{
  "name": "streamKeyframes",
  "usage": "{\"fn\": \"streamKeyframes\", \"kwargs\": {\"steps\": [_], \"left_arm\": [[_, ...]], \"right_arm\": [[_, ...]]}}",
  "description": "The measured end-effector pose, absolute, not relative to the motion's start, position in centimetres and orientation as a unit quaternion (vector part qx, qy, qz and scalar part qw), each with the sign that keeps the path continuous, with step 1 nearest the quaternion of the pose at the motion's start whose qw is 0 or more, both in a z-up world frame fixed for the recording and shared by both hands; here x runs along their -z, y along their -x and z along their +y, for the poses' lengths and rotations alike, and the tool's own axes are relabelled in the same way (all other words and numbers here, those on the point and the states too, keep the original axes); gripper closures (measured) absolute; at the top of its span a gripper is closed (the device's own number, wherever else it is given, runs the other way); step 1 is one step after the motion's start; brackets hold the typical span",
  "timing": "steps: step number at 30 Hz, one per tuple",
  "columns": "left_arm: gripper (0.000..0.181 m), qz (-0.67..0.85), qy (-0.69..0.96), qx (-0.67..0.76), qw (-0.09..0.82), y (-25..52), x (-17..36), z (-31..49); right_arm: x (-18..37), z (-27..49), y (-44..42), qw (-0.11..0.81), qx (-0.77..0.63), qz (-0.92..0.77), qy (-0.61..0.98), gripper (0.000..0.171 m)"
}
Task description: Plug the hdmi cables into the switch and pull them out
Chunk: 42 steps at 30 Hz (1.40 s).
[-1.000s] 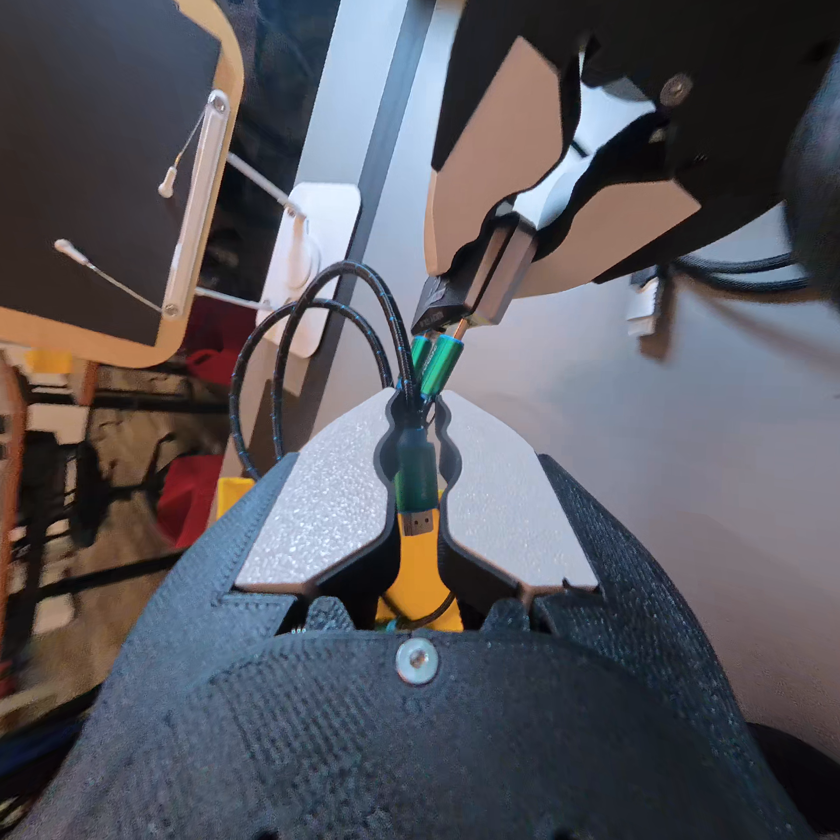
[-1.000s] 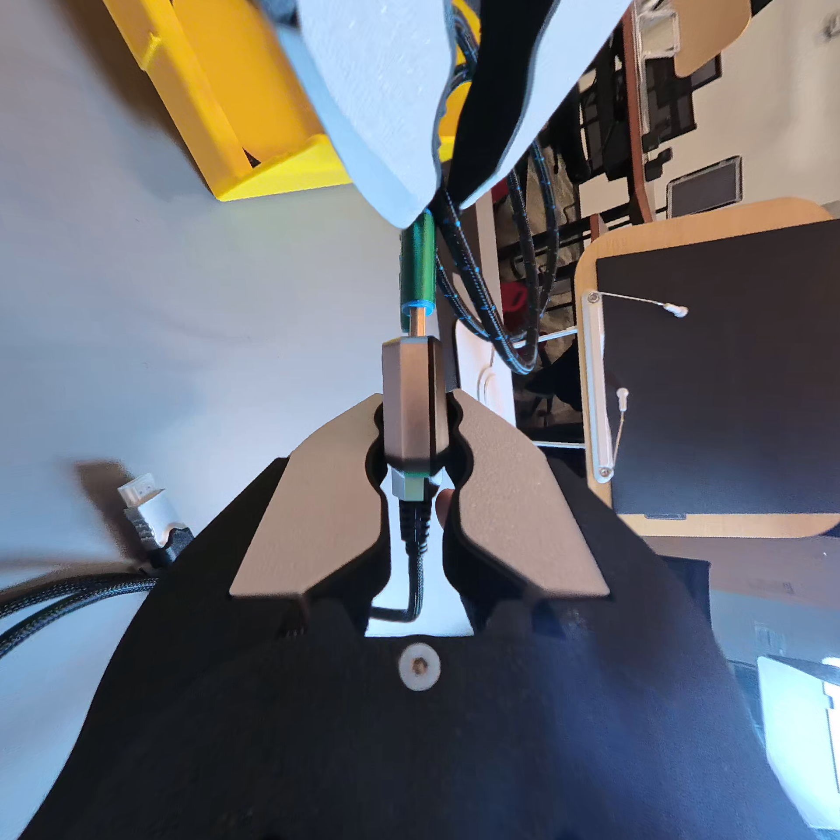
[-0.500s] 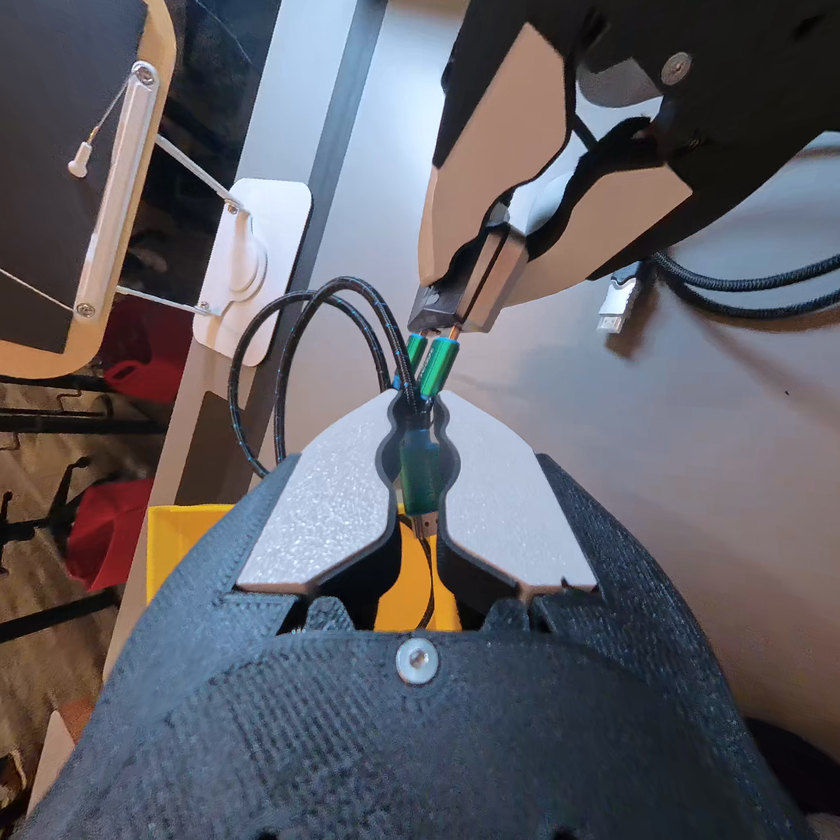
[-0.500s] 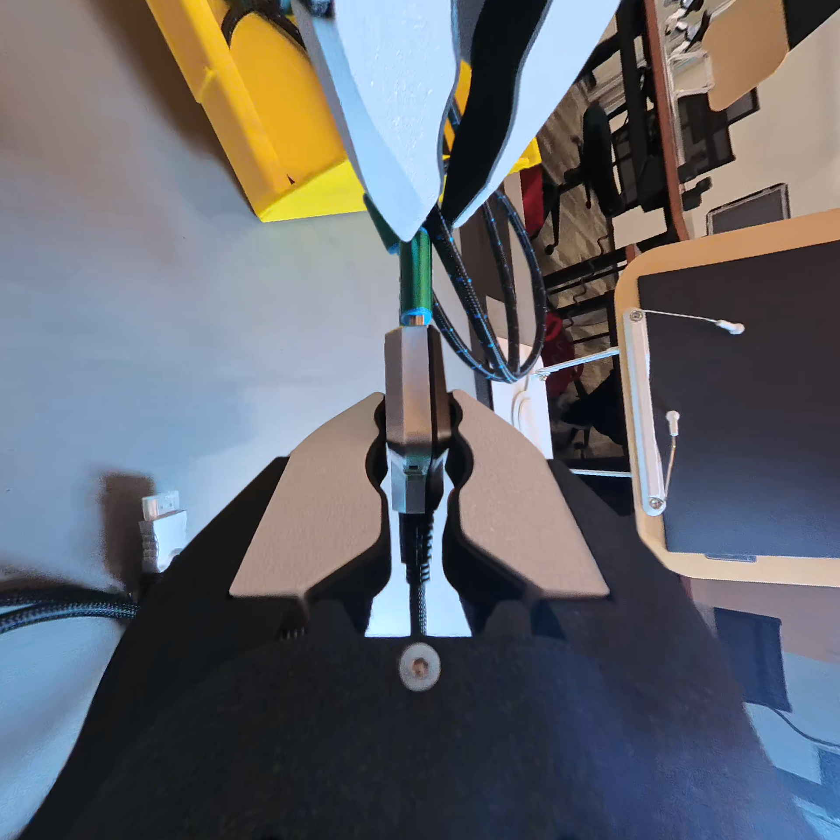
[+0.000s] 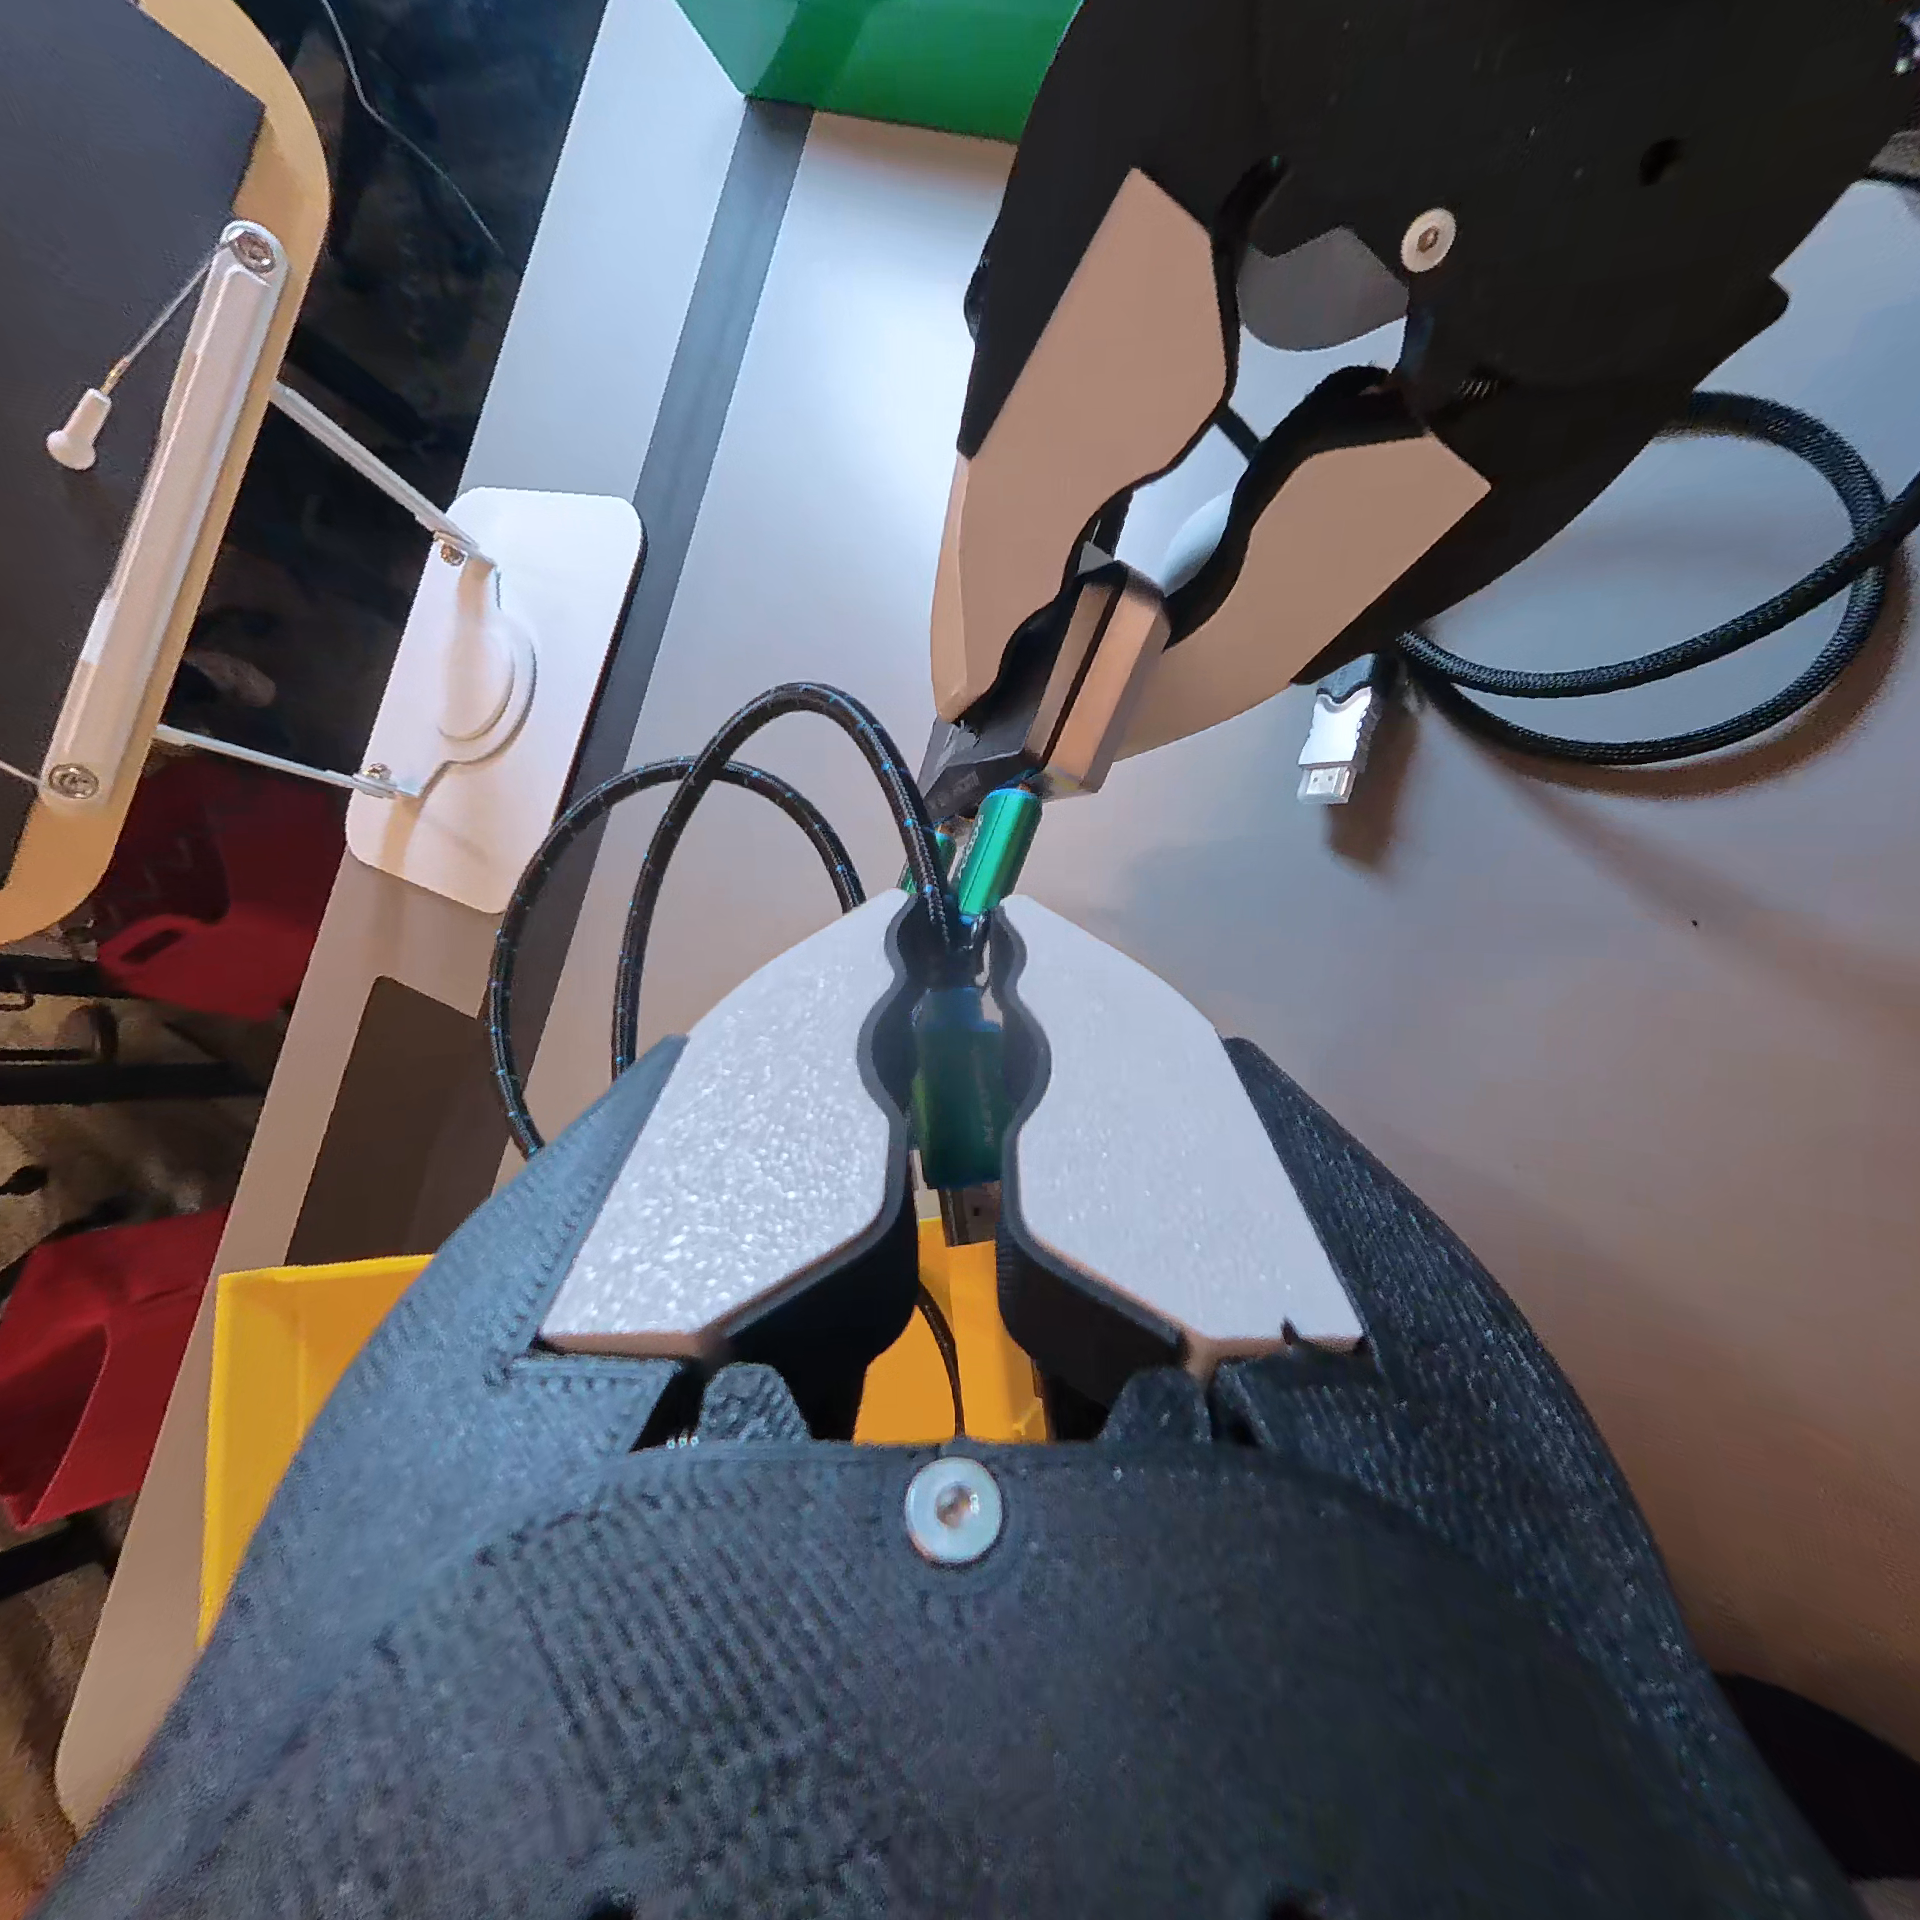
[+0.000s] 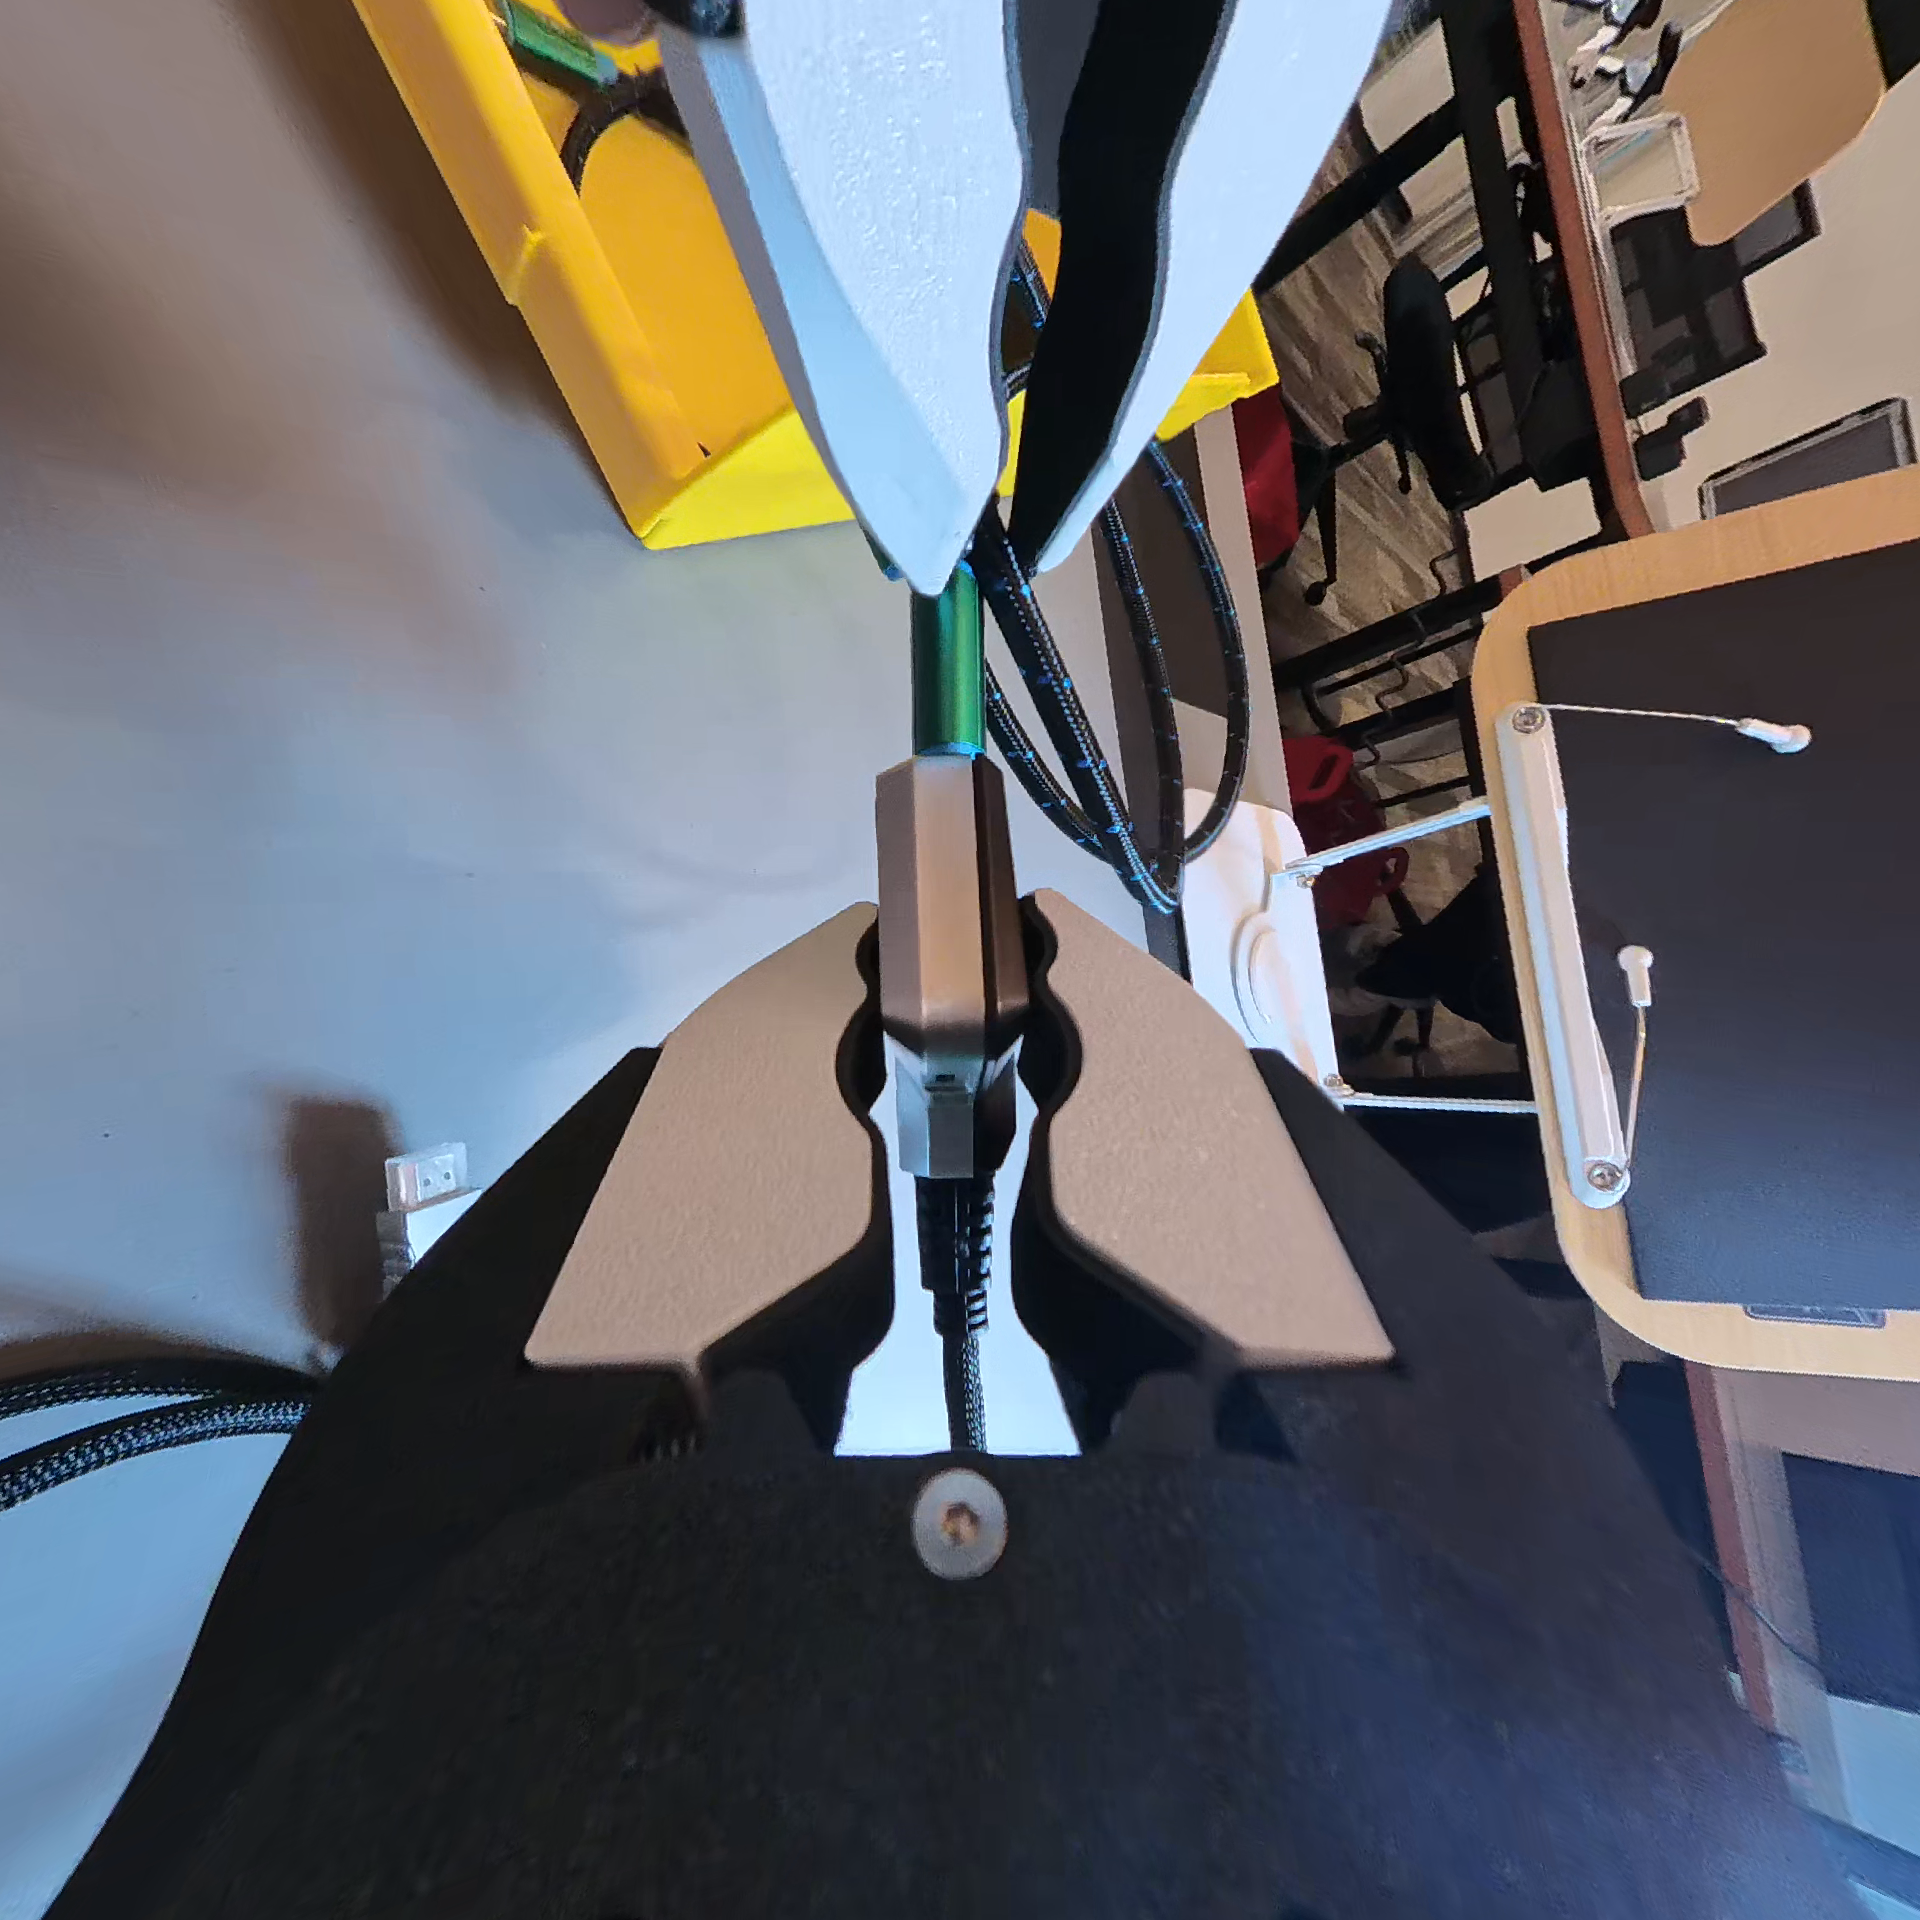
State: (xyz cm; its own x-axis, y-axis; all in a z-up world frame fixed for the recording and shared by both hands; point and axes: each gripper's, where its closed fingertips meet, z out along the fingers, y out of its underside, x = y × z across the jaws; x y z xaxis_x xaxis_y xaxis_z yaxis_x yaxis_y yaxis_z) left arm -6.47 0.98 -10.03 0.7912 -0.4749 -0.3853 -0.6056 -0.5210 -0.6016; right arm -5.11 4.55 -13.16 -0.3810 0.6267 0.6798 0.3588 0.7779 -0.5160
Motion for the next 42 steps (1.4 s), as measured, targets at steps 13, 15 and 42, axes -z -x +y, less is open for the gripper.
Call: {"fn": "streamKeyframes", "kwargs": {"steps": [13, 15, 42], "left_arm": [[0.168, 0.312, 0.825, -0.061, 0.467, 6.6, 7.5, 1.4], [0.168, 0.309, 0.815, -0.045, 0.489, 6.3, 6.8, 1.4], [0.140, 0.295, 0.600, 0.231, 0.707, -1.5, -1.6, 0.8]], "right_arm": [[10.8, 4.2, 5.2, 0.507, -0.195, -0.788, 0.289, 0.149], [10.7, 4.0, 5.1, 0.504, -0.202, -0.790, 0.284, 0.149], [-6.7, 1.7, -2.4, 0.463, -0.750, -0.425, 0.206, 0.149]]}}
